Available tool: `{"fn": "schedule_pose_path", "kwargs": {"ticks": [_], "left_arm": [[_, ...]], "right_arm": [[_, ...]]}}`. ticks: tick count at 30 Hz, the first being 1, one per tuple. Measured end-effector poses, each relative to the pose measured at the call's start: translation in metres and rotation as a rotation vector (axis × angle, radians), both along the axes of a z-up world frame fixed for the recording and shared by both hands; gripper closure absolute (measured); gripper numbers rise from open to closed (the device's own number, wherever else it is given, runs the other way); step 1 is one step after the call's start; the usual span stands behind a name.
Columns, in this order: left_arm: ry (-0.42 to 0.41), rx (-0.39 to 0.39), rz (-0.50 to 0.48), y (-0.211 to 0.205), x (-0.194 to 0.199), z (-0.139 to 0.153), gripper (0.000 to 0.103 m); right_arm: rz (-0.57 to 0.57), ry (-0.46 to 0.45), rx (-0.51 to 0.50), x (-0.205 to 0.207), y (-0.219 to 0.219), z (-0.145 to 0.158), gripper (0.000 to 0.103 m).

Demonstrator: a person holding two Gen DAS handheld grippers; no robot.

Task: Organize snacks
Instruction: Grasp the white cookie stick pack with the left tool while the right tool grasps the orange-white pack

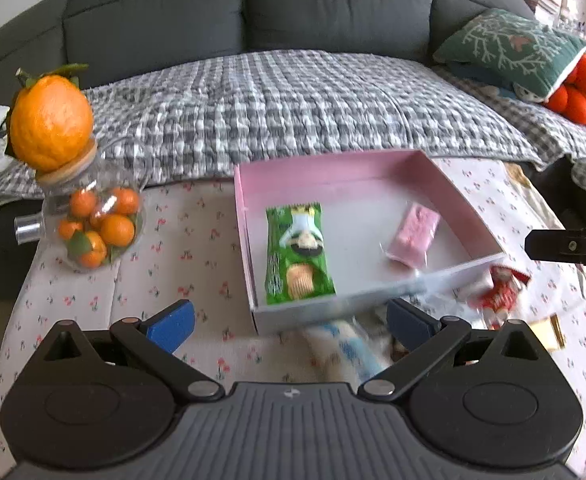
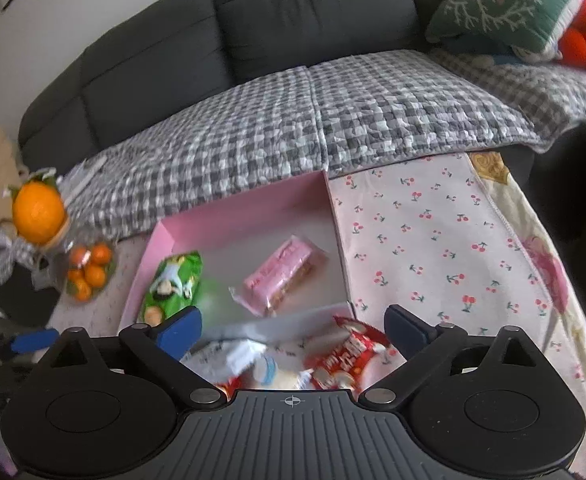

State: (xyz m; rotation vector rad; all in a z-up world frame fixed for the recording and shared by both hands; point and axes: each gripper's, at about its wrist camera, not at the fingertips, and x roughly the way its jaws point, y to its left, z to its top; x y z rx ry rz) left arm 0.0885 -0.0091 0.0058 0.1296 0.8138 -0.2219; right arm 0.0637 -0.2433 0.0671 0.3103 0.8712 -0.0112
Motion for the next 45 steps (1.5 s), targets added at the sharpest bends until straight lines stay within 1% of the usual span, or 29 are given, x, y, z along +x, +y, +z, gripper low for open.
{"fn": "schedule_pose_path", "kwargs": {"ticks": [3,6,8,10,13,17,19,22,25,27,31,32,33,35,36,38,41,45], "left_arm": [[-0.006,0.000,-0.016,0.006,-0.010,-0.003,0.001],[-0.010,0.010,-0.028,0.015,-0.018,-0.008,0.001],[-0.004,0.008,-0.015,0.022,-0.022,-0.012,0.001],[0.011,-0.013,-0.006,0.031,-0.027,-0.018,0.001],[0.022,-0.033,-0.011,0.041,-0.039,-0.027,0.001],[0.016,-0.038,-0.030,0.051,-0.055,-0.039,0.001],[0.013,-0.034,-0.032,0.054,-0.062,-0.043,0.001],[0.008,-0.034,-0.041,0.058,-0.067,-0.050,0.001],[0.026,-0.045,-0.053,0.062,-0.071,-0.058,0.001],[0.038,-0.048,-0.060,0.064,-0.074,-0.064,0.001],[0.044,-0.039,-0.083,0.063,-0.080,-0.074,0.001],[0.044,-0.033,-0.096,0.062,-0.081,-0.077,0.001],[0.046,-0.022,-0.111,0.060,-0.082,-0.081,0.001],[0.043,-0.003,-0.130,0.057,-0.085,-0.086,0.000],[0.022,-0.006,-0.137,0.058,-0.088,-0.087,0.000],[0.009,-0.003,-0.148,0.058,-0.089,-0.087,0.000],[0.004,-0.027,-0.148,0.062,-0.088,-0.089,0.000],[0.001,-0.028,-0.153,0.061,-0.086,-0.089,0.000]], "right_arm": [[0.024,-0.031,-0.028,-0.012,0.001,-0.002,0.003],[0.035,-0.052,-0.081,-0.025,0.006,-0.005,0.003],[0.071,-0.072,-0.124,-0.035,0.010,-0.008,0.003],[0.116,-0.084,-0.165,-0.044,0.013,-0.009,0.003],[0.181,-0.092,-0.208,-0.060,0.018,-0.017,0.003],[0.224,-0.056,-0.259,-0.077,0.026,-0.034,0.003],[0.231,-0.036,-0.259,-0.083,0.026,-0.043,0.003],[0.220,0.010,-0.218,-0.090,0.023,-0.056,0.003],[0.204,0.032,-0.198,-0.097,0.026,-0.068,0.003],[0.225,0.042,-0.202,-0.102,0.032,-0.076,0.003],[0.303,0.037,-0.244,-0.109,0.053,-0.088,0.003],[0.306,0.026,-0.260,-0.109,0.057,-0.090,0.000],[0.302,0.008,-0.266,-0.110,0.060,-0.091,0.000],[0.282,-0.004,-0.249,-0.109,0.061,-0.094,0.000],[0.269,-0.007,-0.250,-0.108,0.061,-0.094,0.000],[0.258,-0.014,-0.252,-0.106,0.062,-0.095,0.000],[0.272,-0.025,-0.254,-0.105,0.061,-0.096,0.000],[0.287,-0.033,-0.257,-0.103,0.061,-0.097,0.000]]}}
